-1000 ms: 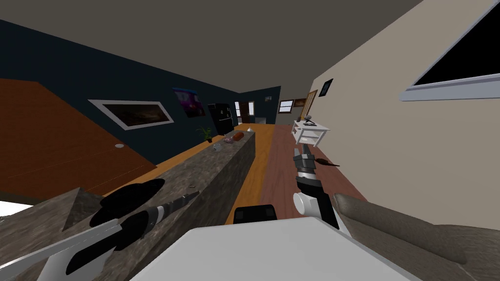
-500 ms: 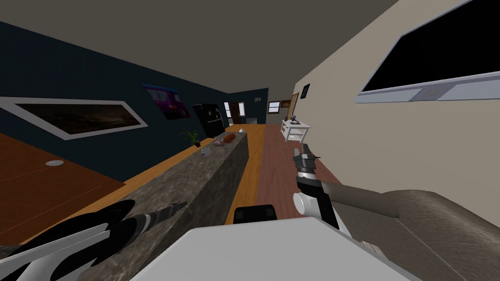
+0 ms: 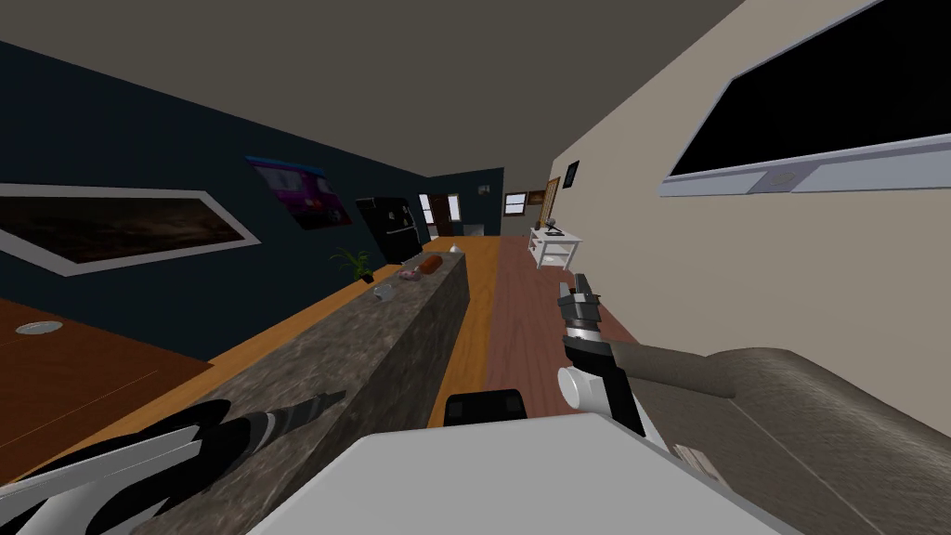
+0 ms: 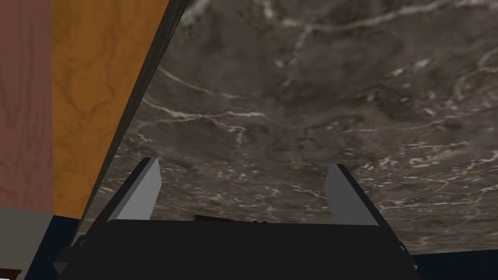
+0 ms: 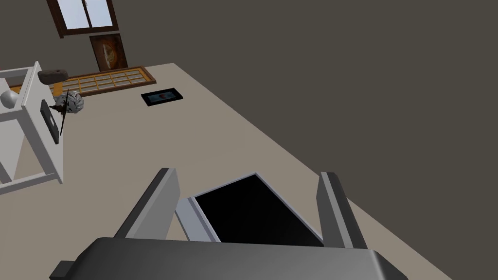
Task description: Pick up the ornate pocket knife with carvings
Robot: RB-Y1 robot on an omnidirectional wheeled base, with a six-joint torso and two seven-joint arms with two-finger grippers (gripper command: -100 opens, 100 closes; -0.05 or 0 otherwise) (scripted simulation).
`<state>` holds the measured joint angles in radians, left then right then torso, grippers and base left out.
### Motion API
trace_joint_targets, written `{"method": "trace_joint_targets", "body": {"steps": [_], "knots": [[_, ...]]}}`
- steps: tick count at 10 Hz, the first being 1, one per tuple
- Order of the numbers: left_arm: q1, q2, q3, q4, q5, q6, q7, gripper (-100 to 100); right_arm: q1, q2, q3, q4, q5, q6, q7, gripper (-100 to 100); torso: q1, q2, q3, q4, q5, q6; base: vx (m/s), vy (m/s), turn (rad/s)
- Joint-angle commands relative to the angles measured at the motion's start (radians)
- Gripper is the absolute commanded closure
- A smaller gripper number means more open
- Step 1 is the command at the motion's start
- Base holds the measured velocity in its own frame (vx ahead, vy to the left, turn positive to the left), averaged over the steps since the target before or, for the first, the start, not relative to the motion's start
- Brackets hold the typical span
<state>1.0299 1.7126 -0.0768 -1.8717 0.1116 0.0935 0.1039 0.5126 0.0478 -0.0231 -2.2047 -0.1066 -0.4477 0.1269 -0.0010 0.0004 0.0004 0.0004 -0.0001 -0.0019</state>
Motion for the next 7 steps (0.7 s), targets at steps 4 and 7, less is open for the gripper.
{"method": "trace_joint_targets", "body": {"steps": [4,7], "knots": [[-0.019,-0.085,-0.040,0.043,-0.029,-0.014,-0.028,-100,0.000,0.000,0.000,0.000,0.000,0.000,0.000,0,0.000,-0.002,-0.001,0.000,0.000,0.000,0.033,-0.001,-0.083],[-0.022,-0.100,-0.046,0.044,-0.035,-0.010,-0.034,100,0.000,0.000,0.000,0.000,0.000,0.000,0.000,0,0.000,-0.001,-0.001,0.000,0.000,0.000,0.015,0.000,-0.036]]}}
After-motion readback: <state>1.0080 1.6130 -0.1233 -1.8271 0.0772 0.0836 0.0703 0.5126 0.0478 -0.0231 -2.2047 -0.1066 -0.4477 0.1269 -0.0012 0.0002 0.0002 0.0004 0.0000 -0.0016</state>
